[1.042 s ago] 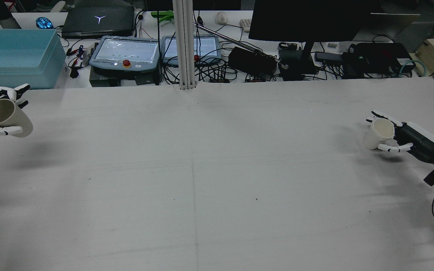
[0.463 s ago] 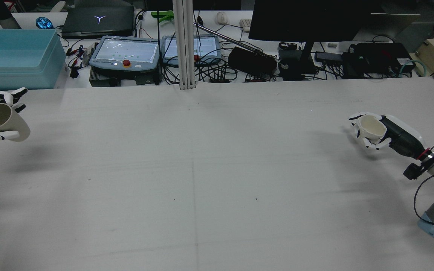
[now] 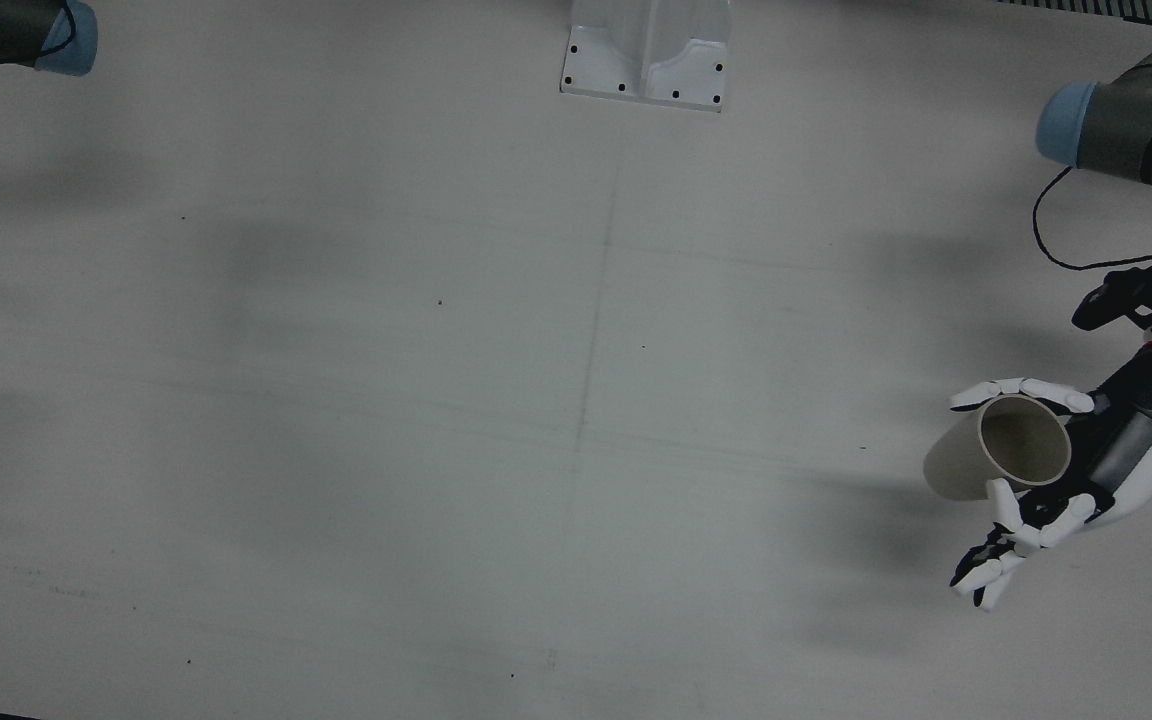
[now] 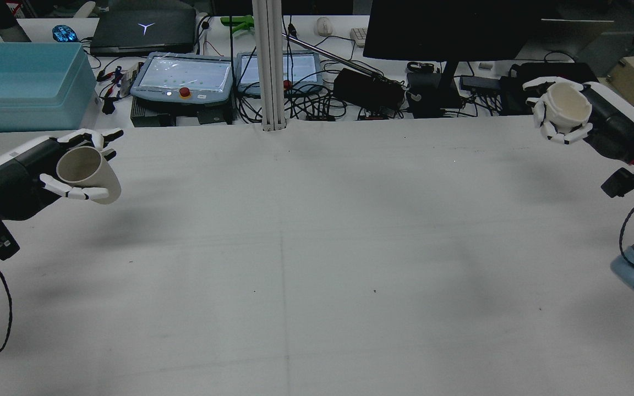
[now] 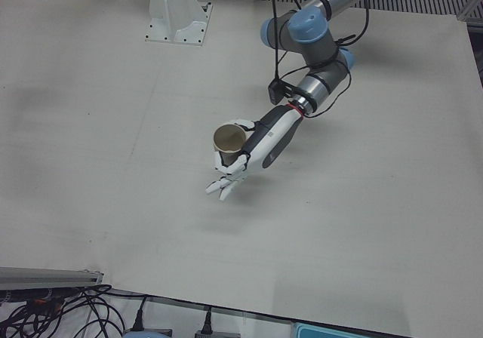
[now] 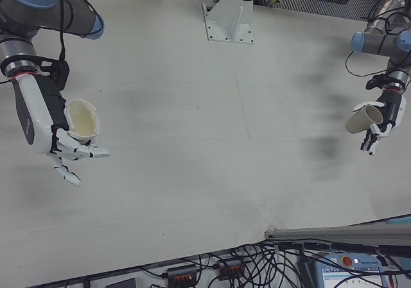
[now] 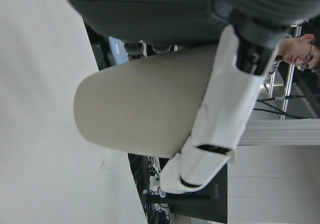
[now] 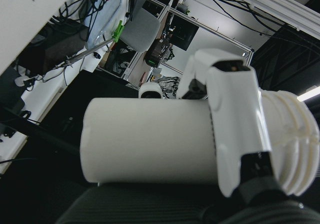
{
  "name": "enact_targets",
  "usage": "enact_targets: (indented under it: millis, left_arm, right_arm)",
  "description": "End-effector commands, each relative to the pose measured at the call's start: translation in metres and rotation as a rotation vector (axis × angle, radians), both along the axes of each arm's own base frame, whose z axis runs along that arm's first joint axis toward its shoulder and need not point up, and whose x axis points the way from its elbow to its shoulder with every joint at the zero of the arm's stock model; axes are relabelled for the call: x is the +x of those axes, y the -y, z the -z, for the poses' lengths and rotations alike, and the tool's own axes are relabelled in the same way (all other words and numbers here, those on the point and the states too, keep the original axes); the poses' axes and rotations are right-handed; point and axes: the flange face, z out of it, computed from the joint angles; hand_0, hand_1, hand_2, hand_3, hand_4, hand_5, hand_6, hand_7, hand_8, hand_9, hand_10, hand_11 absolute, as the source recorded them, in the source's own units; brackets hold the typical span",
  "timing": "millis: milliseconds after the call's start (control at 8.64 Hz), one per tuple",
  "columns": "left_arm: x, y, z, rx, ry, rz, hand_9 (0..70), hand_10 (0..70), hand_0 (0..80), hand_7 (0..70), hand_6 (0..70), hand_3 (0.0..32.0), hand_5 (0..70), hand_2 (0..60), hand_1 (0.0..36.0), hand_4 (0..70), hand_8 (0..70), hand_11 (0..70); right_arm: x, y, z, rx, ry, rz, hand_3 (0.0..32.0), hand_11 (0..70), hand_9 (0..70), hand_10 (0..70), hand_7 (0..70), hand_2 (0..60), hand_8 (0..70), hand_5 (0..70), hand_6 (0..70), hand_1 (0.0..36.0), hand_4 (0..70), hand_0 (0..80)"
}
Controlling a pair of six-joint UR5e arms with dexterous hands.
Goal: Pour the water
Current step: 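Lift both cups and bring them together above the table center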
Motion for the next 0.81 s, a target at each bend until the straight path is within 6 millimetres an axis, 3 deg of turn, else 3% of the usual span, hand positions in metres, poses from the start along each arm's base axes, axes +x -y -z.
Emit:
enact_targets:
  millis: [0, 116, 232, 347, 463, 579, 695]
  left_arm:
    - [0.145, -0.002, 0.154, 0.044, -0.025, -0.161, 0.2, 3.2, 80.0, 8.4, 10.3, 0.0, 70.0, 60.0, 36.0, 18.3, 1.2, 9.5]
    - [0.184, -0.003, 0.181, 0.047, -0.041, -0.198, 0.3, 3.2, 80.0, 8.5, 10.6, 0.0, 70.0, 60.0, 36.0, 18.4, 1.2, 9.6]
    - [0.206, 0.003, 0.210, 0.044, -0.036, -0.212, 0.3, 3.3, 80.0, 8.7, 11.0, 0.0, 70.0, 60.0, 36.0, 18.7, 1.5, 9.7]
    - [0.225, 0.013, 0.234, 0.041, -0.034, -0.215, 0.5, 3.4, 80.0, 9.7, 12.2, 0.0, 70.0, 60.0, 36.0, 21.0, 1.9, 9.7]
    - [0.255, -0.002, 0.256, 0.040, -0.033, -0.257, 0.6, 3.6, 80.0, 10.3, 12.9, 0.0, 70.0, 60.0, 36.0, 21.0, 2.0, 10.0]
    - [0.275, -0.014, 0.262, 0.033, -0.029, -0.281, 0.6, 3.5, 80.0, 10.4, 12.9, 0.0, 70.0, 60.0, 36.0, 20.9, 2.0, 9.9]
    - [0.277, -0.011, 0.268, 0.029, -0.031, -0.266, 0.6, 3.4, 80.0, 10.3, 12.9, 0.0, 70.0, 60.0, 36.0, 21.0, 2.0, 9.7]
  right_arm:
    - [0.025, 0.047, 0.151, 0.076, -0.002, -0.081, 0.0, 20.4, 70.0, 10.9, 70.0, 60.0, 57.7, 27.5, 68.6, 36.0, 28.8, 80.0]
    - [0.029, 0.053, 0.219, 0.123, -0.027, -0.109, 0.0, 19.2, 70.0, 10.0, 70.0, 60.0, 57.1, 27.9, 70.0, 36.0, 32.4, 80.0]
    - [0.026, 0.061, 0.295, 0.198, -0.075, -0.142, 0.0, 19.9, 70.0, 10.6, 70.0, 60.0, 57.1, 27.8, 70.0, 36.0, 41.4, 80.0]
    - [0.011, 0.063, 0.376, 0.275, -0.165, -0.178, 0.0, 19.1, 70.0, 10.2, 70.0, 60.0, 55.3, 27.3, 70.0, 36.0, 53.9, 80.0]
    - [-0.023, 0.060, 0.432, 0.327, -0.211, -0.193, 0.0, 16.2, 70.0, 8.4, 70.0, 60.0, 53.7, 26.8, 70.0, 36.0, 66.7, 80.0]
    - [-0.068, 0.053, 0.458, 0.359, -0.236, -0.191, 0.0, 23.1, 69.9, 13.2, 70.0, 60.0, 52.8, 27.0, 70.0, 36.0, 70.0, 80.0]
    - [-0.128, 0.037, 0.468, 0.393, -0.294, -0.166, 0.0, 27.0, 68.0, 15.9, 70.0, 60.0, 51.5, 27.0, 70.0, 36.0, 70.0, 80.0]
